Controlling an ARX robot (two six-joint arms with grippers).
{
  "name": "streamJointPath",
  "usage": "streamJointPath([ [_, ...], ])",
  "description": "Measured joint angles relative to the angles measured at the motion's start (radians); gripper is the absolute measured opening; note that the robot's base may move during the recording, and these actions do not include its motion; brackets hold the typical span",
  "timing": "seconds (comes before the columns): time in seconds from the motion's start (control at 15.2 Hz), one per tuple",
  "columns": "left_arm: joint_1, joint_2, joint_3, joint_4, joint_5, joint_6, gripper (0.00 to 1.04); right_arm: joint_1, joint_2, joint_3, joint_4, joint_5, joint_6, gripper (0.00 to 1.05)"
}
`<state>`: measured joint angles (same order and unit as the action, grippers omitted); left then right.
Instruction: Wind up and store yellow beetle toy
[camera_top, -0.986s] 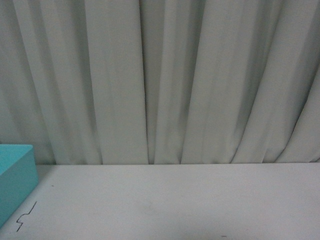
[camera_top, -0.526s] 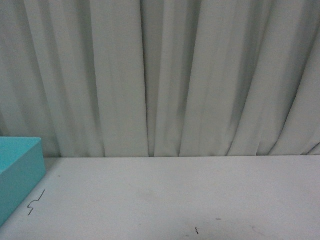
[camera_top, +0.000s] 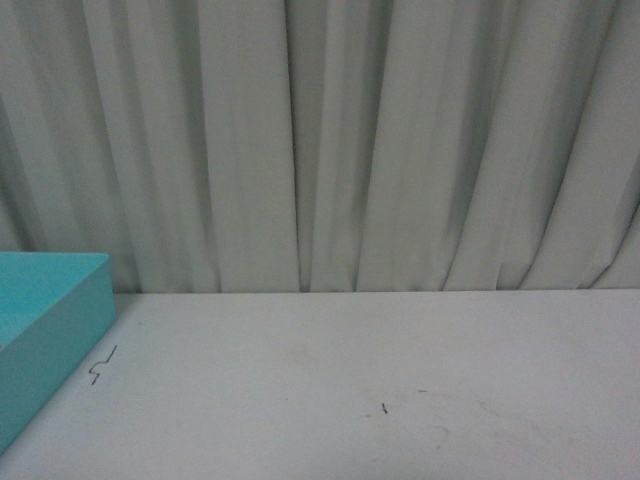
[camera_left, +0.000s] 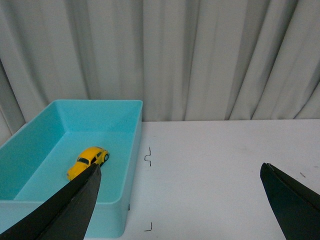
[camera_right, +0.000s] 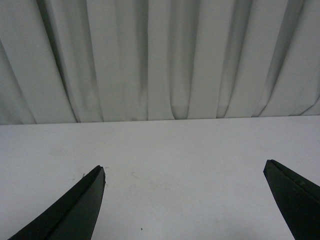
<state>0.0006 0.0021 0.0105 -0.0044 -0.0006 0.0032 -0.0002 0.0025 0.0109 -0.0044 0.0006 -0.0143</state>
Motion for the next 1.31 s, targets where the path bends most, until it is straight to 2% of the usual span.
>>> streamJointPath([
  [1.31,0.000,0.000,0.000,0.001,0.000,0.000,0.98,0.000,0.000,0.000,0.000,0.000,0.000,0.98],
])
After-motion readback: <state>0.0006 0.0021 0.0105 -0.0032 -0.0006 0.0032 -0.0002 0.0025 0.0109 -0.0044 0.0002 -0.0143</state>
